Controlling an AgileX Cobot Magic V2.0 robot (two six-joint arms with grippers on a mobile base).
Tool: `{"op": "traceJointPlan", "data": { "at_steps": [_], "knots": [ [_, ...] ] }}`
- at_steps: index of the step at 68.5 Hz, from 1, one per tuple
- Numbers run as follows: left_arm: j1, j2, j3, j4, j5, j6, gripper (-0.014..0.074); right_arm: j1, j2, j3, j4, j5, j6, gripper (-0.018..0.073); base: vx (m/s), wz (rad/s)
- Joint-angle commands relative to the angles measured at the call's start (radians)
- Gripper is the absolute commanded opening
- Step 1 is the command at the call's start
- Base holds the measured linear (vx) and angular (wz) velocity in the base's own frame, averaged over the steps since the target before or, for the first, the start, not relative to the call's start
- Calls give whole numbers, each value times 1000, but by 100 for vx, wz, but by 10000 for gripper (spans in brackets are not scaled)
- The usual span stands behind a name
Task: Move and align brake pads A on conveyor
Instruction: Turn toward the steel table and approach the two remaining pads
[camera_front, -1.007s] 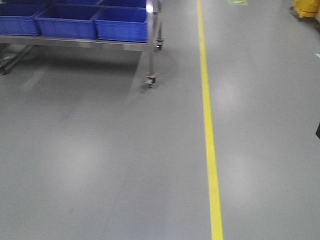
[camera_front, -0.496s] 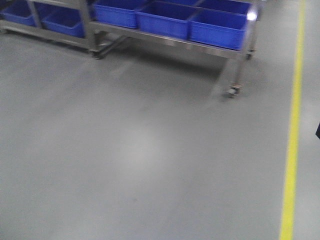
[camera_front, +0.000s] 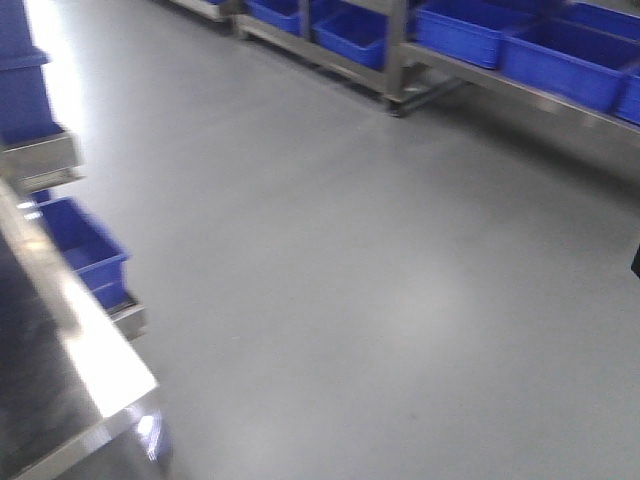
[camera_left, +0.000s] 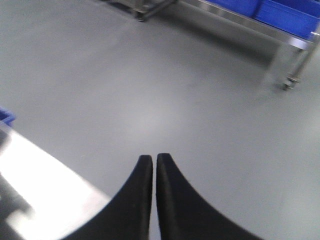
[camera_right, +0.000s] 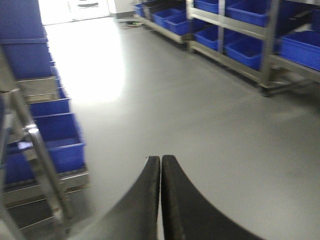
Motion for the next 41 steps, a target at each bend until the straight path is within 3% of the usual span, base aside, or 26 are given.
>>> {"op": "traceJointPlan", "data": {
  "at_steps": [1, 41],
  "knots": [
    [-5, 3, -30, -7, -63, 0, -6, -4, 5, -25, 1, -69, -7, -3, 3, 86],
    [-5, 3, -30, -7, -63, 0, -6, -3, 5, -25, 1, -69, -8, -3, 1, 80]
  ]
}}
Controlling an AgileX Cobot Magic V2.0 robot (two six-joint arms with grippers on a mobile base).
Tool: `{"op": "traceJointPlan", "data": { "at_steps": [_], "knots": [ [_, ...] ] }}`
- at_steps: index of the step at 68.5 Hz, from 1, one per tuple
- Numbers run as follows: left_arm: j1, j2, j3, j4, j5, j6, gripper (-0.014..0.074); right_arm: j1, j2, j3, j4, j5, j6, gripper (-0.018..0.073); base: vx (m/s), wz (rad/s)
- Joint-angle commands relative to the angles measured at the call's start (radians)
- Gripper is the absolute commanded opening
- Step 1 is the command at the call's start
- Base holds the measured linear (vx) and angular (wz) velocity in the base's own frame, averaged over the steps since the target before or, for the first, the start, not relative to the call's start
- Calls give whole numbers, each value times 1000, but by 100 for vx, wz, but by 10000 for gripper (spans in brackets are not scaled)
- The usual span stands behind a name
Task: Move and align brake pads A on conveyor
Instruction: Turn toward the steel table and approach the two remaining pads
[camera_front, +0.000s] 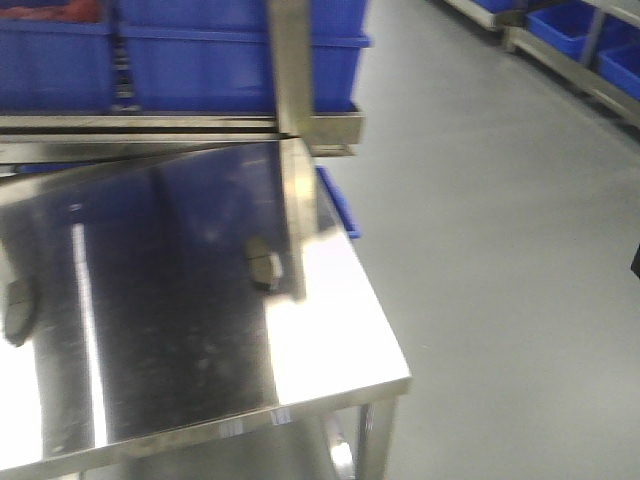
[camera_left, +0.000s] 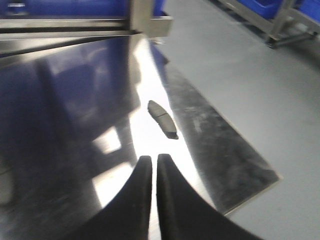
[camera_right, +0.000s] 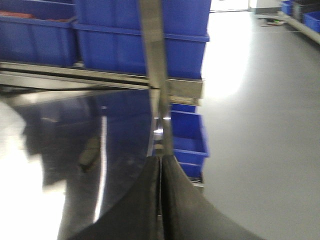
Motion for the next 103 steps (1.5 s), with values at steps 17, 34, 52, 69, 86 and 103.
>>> {"op": "traceJointPlan", "data": {
  "at_steps": [17, 34, 52, 69, 86, 103],
  "knots": [
    [-5, 3, -30, -7, -63, 0, -6, -3, 5, -25, 1, -69, -8, -3, -1, 62],
    [-5, 3, -30, -7, -63, 0, -6, -3, 5, -25, 1, -69, -8, -3, 0, 25],
    [-5, 3, -30, -7, -63, 0, -6, -3, 5, -25, 1, -69, -8, -3, 5, 4],
    [-5, 3, -30, -7, -63, 0, -6, -3, 5, -25, 1, -69, -8, -3, 13, 0],
    [-5, 3, -30, -7, -63, 0, -6, -3, 5, -25, 1, -69, -8, -3, 17, 3],
    [-5, 3, -30, -7, -63, 0, -6, -3, 5, -25, 1, -69, -8, -3, 7, 2]
  ]
}}
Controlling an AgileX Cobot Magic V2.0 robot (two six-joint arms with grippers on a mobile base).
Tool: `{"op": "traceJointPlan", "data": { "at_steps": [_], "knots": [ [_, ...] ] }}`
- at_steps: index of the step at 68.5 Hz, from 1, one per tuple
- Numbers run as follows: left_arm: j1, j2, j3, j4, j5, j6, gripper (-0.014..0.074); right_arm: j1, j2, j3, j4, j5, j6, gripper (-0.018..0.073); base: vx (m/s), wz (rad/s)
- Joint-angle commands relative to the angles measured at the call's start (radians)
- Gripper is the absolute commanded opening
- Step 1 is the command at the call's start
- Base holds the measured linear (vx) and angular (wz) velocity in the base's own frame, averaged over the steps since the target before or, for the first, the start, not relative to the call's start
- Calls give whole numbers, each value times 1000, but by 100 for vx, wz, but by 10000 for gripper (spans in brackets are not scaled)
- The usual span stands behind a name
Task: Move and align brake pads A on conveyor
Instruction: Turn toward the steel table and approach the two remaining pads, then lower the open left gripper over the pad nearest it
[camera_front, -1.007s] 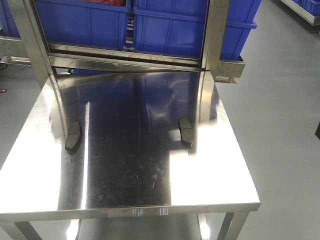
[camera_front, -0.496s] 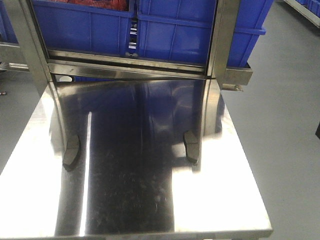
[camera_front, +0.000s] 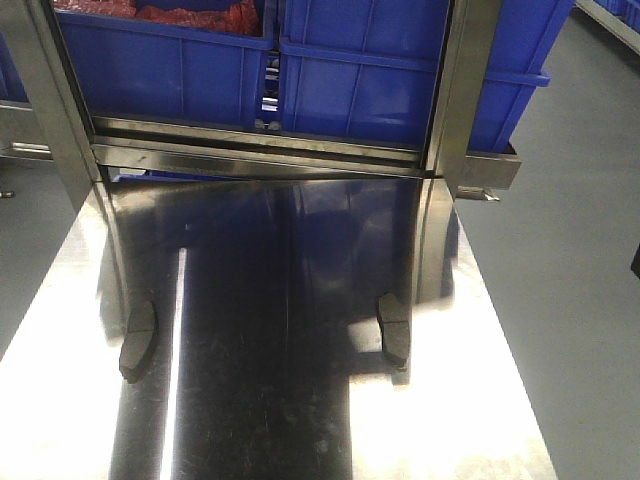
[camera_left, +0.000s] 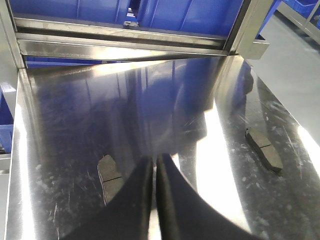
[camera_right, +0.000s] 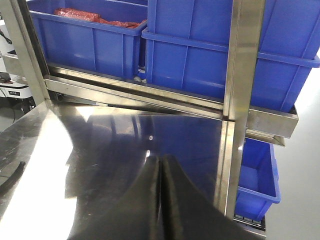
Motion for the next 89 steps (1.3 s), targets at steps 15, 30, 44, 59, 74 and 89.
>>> {"op": "traceJointPlan", "data": {
  "at_steps": [15, 30, 44, 59, 74, 89],
  "knots": [
    [-5, 3, -30, -9, -63, 0, -6, -3, 5, -25, 1, -69, -8, -3, 0, 0],
    [-5, 3, -30, -9, -63, 0, -6, -3, 5, -25, 1, -69, -8, -3, 0, 0],
    [-5, 3, -30, -9, -63, 0, -6, -3, 5, -25, 1, -69, -8, -3, 0, 0],
    [-5, 3, -30, -9, -63, 0, -6, -3, 5, -25, 1, -69, -8, -3, 0, 0],
    [-5, 3, -30, -9, -77, 0, -6, -3, 5, -25, 1, -69, -8, -3, 0, 0],
    [-5, 3, -30, -9, -82, 0, -6, -3, 5, -25, 1, -69, -8, -3, 0, 0]
  ]
}}
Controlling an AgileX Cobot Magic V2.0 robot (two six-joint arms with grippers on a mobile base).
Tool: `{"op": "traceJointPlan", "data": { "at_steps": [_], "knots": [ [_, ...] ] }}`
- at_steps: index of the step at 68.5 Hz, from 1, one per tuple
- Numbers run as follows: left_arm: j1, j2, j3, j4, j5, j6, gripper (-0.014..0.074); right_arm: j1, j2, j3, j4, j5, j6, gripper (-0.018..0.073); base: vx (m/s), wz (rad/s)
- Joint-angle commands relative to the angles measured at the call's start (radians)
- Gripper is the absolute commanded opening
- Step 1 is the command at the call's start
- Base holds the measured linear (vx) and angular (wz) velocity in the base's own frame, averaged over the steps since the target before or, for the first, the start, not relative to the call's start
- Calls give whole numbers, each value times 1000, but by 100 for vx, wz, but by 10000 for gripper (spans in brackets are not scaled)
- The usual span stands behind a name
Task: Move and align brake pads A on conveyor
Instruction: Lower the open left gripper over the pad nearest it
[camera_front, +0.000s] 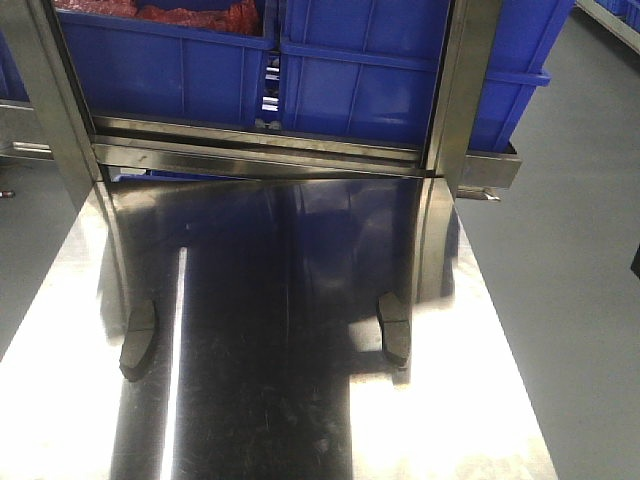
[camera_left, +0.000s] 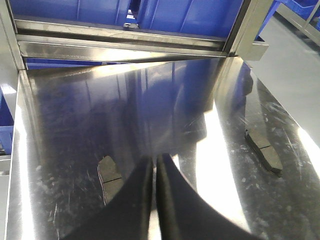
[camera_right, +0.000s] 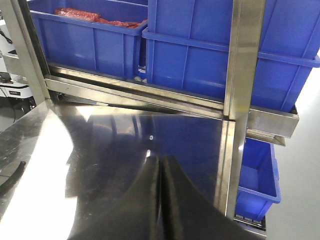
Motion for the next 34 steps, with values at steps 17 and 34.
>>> {"op": "traceJointPlan", "data": {
  "at_steps": [17, 34],
  "knots": [
    [-5, 3, -30, -9, -76, 3, 40, -3, 5, -25, 1, -69, -8, -3, 0, 0],
    [-5, 3, -30, -9, -78, 3, 467, -3, 5, -25, 1, -69, -8, -3, 0, 0]
  ]
}}
